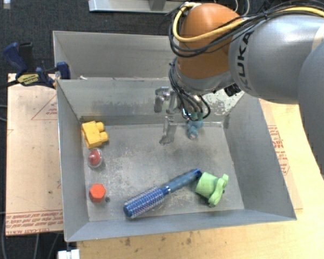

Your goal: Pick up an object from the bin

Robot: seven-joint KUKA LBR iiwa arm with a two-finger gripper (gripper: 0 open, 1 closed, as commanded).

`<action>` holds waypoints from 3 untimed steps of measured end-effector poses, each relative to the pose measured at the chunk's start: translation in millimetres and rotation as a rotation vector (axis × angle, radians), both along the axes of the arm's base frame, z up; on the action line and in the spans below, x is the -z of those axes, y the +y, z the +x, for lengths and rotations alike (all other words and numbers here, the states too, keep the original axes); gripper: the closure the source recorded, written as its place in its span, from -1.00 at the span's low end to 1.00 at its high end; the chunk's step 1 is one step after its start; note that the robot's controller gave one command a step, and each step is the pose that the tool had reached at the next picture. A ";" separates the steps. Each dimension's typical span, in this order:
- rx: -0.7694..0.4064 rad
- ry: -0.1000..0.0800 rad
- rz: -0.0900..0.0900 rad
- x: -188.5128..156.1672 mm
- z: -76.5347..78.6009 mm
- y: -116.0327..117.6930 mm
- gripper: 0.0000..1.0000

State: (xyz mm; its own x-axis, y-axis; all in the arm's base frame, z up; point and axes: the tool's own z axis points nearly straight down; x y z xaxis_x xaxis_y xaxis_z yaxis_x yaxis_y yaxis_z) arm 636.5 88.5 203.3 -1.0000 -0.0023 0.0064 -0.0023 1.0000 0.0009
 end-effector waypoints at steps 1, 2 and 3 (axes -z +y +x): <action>-0.072 0.005 0.001 64.8 -92.7 45.5 -1.00; -0.152 -0.013 0.000 135.2 -147.3 -14.0 -1.00; -0.158 -0.007 0.001 134.1 -148.0 -11.3 1.00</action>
Offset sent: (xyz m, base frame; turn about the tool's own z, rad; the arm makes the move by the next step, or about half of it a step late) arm -0.0881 0.0420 -0.0606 -0.0646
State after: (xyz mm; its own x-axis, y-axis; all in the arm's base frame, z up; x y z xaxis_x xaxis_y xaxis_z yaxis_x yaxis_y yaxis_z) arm 488.4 77.3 69.2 -0.9872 -0.1594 -0.0003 -0.1594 0.9872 0.0014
